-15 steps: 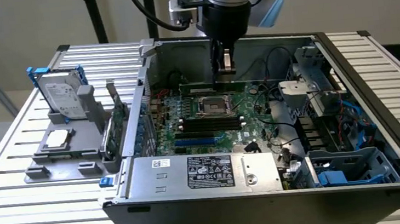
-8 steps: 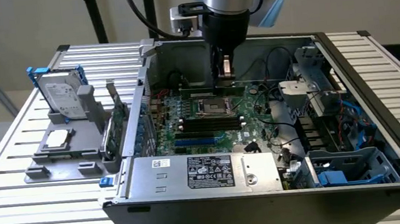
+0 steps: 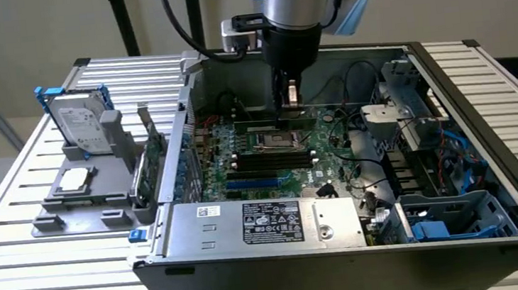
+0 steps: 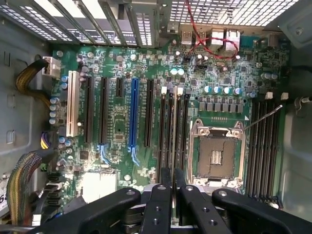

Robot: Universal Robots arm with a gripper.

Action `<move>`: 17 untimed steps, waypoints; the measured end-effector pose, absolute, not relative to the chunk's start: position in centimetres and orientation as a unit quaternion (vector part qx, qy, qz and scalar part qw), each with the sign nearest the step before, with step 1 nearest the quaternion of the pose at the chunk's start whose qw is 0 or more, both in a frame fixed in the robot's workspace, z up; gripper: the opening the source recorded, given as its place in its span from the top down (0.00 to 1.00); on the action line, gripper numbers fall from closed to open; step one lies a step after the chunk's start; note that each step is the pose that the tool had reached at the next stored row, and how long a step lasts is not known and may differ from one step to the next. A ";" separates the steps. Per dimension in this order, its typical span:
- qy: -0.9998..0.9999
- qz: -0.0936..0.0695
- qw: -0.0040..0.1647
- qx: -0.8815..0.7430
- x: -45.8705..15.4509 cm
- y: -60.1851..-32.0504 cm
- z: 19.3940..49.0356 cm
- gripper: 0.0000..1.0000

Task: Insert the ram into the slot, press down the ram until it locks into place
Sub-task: 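Insert the ram into the slot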

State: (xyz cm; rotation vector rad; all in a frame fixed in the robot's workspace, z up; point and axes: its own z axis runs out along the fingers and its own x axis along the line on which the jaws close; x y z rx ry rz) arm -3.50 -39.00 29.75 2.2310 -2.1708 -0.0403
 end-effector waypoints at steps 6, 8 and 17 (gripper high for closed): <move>-0.699 -0.007 0.020 0.715 -3.5 -38.6 28.9 0.87; -0.700 -0.005 0.022 0.714 -3.5 -38.5 28.7 0.87; -0.705 0.001 0.029 0.708 -3.2 -38.1 27.5 0.87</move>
